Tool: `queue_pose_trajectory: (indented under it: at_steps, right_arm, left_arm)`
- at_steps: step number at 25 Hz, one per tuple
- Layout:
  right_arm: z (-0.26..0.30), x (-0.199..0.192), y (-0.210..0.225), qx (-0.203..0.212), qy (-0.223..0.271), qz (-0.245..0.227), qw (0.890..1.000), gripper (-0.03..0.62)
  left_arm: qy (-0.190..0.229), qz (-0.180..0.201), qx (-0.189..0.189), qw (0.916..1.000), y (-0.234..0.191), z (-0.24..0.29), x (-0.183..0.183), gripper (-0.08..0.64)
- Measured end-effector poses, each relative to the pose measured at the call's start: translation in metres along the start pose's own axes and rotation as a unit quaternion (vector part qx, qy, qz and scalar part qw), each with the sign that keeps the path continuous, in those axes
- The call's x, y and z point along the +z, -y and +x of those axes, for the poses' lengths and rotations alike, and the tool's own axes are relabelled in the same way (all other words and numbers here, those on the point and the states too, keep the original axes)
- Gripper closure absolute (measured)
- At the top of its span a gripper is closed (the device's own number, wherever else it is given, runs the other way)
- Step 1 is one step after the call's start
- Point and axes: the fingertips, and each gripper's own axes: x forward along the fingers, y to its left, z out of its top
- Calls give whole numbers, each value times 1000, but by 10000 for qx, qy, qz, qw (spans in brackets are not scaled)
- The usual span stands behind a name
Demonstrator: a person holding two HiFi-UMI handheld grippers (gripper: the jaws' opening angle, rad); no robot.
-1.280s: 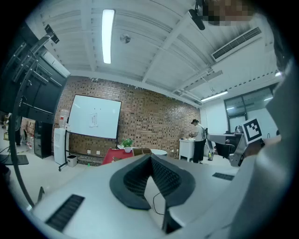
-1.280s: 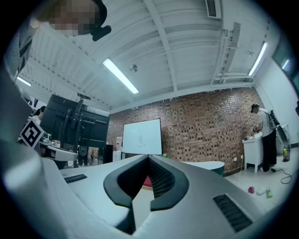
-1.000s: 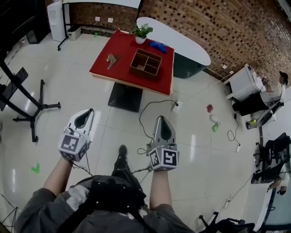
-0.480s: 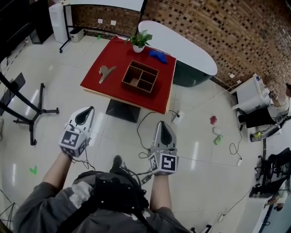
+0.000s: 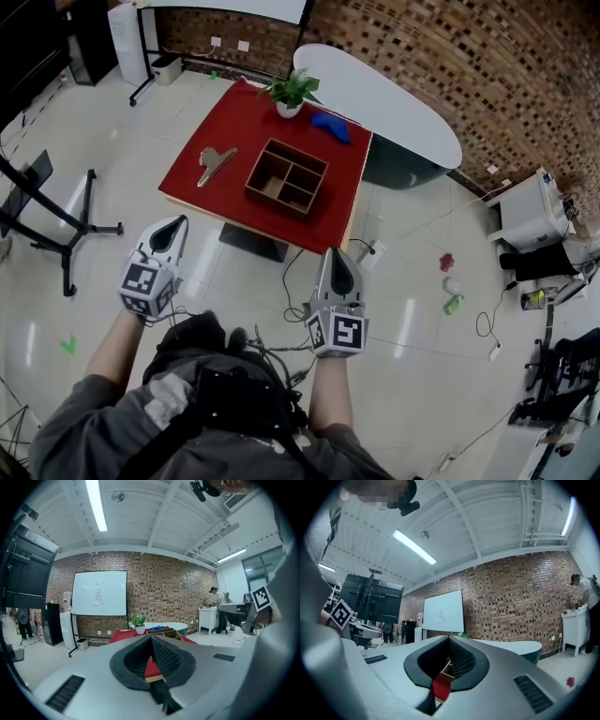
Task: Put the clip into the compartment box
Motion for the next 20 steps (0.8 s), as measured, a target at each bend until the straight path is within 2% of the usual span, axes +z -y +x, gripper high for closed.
queue_pose_trajectory:
  at_steps: [6,13,20]
  right_arm:
    - [58,12,27,14,-163,94,9998,566]
    - [130,-6,30,-142,-279,-26,9995,566]
    - [220,-9,51,-481,-217,-63,9986,566]
  left_arm:
    - [-157,35,-28,9999,-21,67,28,525]
    - [-174,-158,-141,9996,-80,144,13,525]
    - [-723,-102,-512,9960,-136,237,-14,525]
